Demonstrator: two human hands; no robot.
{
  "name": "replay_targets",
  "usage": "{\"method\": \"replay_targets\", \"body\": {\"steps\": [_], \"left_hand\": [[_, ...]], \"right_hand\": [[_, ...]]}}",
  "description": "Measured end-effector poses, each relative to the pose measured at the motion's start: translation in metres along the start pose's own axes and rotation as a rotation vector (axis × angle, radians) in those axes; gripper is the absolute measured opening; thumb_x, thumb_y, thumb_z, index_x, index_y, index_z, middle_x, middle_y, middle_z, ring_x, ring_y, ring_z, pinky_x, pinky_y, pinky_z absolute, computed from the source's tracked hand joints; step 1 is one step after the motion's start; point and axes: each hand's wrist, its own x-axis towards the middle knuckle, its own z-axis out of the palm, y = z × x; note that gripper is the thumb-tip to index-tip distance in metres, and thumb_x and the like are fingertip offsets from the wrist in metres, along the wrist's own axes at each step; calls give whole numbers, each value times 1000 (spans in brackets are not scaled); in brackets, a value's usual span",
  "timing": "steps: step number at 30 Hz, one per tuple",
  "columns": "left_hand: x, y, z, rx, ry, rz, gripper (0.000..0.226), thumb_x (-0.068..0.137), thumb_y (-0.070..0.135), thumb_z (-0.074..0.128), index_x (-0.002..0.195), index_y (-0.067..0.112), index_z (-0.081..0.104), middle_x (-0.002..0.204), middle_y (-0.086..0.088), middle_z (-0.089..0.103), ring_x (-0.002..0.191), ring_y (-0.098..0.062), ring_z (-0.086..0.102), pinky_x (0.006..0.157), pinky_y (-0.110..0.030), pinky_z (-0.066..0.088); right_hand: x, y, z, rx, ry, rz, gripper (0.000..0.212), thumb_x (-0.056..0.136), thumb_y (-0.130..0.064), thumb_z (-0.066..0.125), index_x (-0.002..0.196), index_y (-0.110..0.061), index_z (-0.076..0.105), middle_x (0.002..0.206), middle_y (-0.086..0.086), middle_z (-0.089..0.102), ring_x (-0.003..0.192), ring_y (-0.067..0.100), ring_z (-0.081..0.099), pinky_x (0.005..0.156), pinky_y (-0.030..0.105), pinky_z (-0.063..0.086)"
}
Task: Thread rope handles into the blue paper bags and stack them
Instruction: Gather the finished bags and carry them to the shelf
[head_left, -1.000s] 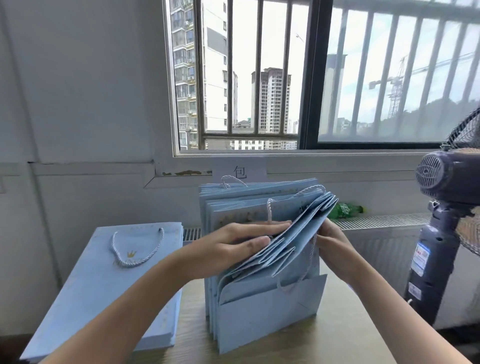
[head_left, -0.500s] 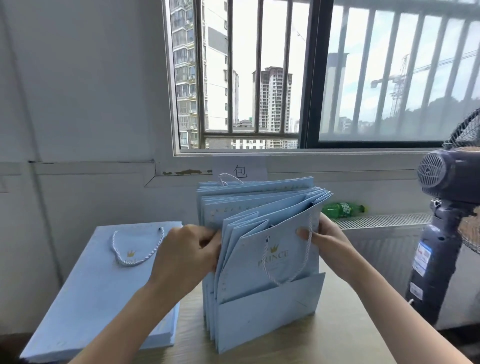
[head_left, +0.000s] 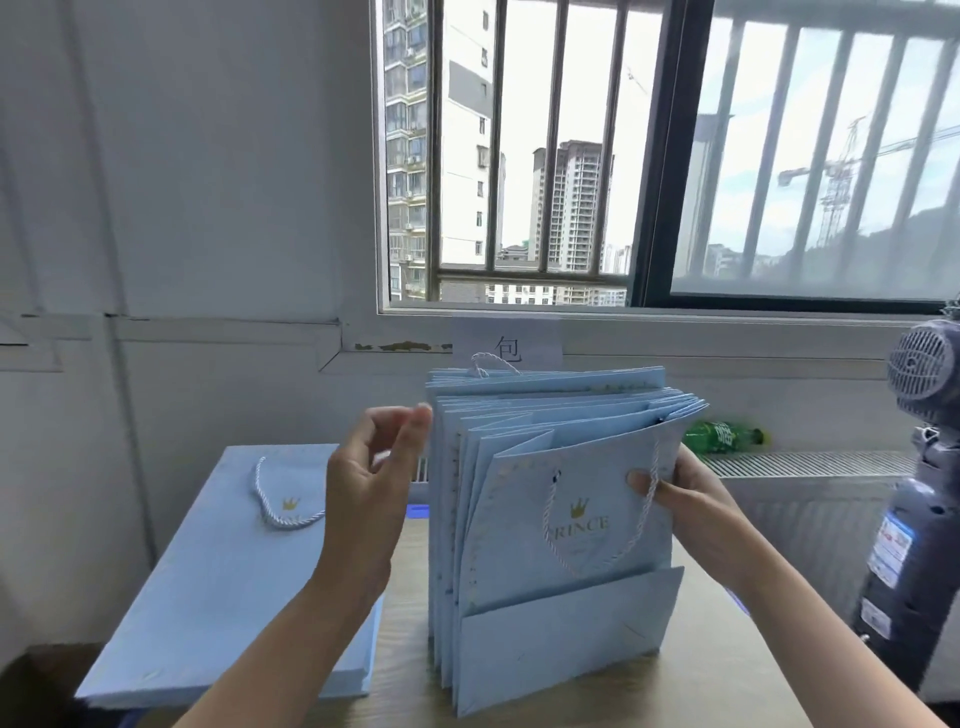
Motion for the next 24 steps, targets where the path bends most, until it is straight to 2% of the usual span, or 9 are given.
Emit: {"method": "replay_targets", "body": {"steps": [3, 5, 9, 15, 18, 20, 22, 23, 24], "left_hand": [[2, 1, 8, 94, -238, -15, 81, 58, 81, 49, 128, 40, 45, 127, 28, 50, 113, 19, 45, 86, -2, 37], [-5, -3, 13, 157, -267, 48, 76, 60, 76, 51, 129, 48, 34, 134, 27, 42, 123, 12, 41, 99, -11, 37], [-22, -7, 11, 189, -179, 258, 53, 68, 64, 60, 115, 49, 41, 124, 12, 50, 119, -3, 49, 97, -21, 40], [-24, 2, 12, 78, -256, 143, 50, 67, 74, 46, 110, 49, 52, 102, 16, 56, 100, 0, 53, 89, -14, 40], [-16, 4, 12, 72, -304, 146, 59, 69, 88, 31, 117, 59, 51, 110, 17, 56, 119, -8, 51, 108, -34, 34], [-10, 3, 12, 105, -371, 139, 63, 73, 86, 23, 124, 59, 48, 117, 14, 55, 125, -11, 48, 112, -35, 31], [-5, -1, 12, 195, -421, 120, 83, 68, 92, 16, 103, 37, 67, 102, 13, 65, 103, -5, 59, 97, -28, 39], [-5, -2, 11, 266, -399, 113, 93, 63, 96, 13, 74, 18, 63, 78, 5, 60, 77, -7, 55, 80, -25, 41], [-6, -1, 10, 344, -357, 122, 89, 60, 97, 9, 57, 14, 42, 61, 3, 45, 59, -7, 42, 65, -19, 35]], "right_hand": [[0, 3, -2, 4, 11, -18, 52, 68, -12, 70, 118, -8, 56, 108, 10, 69, 97, 25, 65, 73, 30, 56], [0, 4, -2, 7, 3, -33, 50, 69, -10, 66, 118, -7, 55, 110, 13, 68, 97, 27, 65, 74, 32, 56], [0, 7, -4, 13, -23, -56, 48, 72, -9, 64, 119, -5, 56, 113, 16, 66, 99, 29, 64, 77, 34, 56], [-1, 10, -3, 38, 3, -50, 37, 78, 0, 56, 115, 2, 55, 108, 18, 66, 93, 27, 64, 75, 32, 56], [-2, 9, -3, 41, 9, -36, 45, 70, -9, 71, 111, 2, 56, 101, 15, 68, 88, 25, 64, 71, 30, 56], [-3, 8, -3, 24, -7, -30, 65, 59, -23, 81, 114, 2, 56, 104, 16, 67, 91, 26, 64, 74, 31, 56], [-3, 8, -4, 19, -3, -27, 74, 54, -29, 85, 115, 1, 56, 109, 17, 67, 94, 27, 64, 76, 33, 56], [-3, 8, -4, 20, -3, -30, 78, 52, -33, 89, 115, 0, 57, 110, 18, 66, 95, 27, 64, 76, 33, 56], [-3, 8, -4, 23, -2, -28, 80, 51, -36, 90, 115, 0, 57, 110, 19, 66, 96, 27, 64, 77, 33, 56]]}}
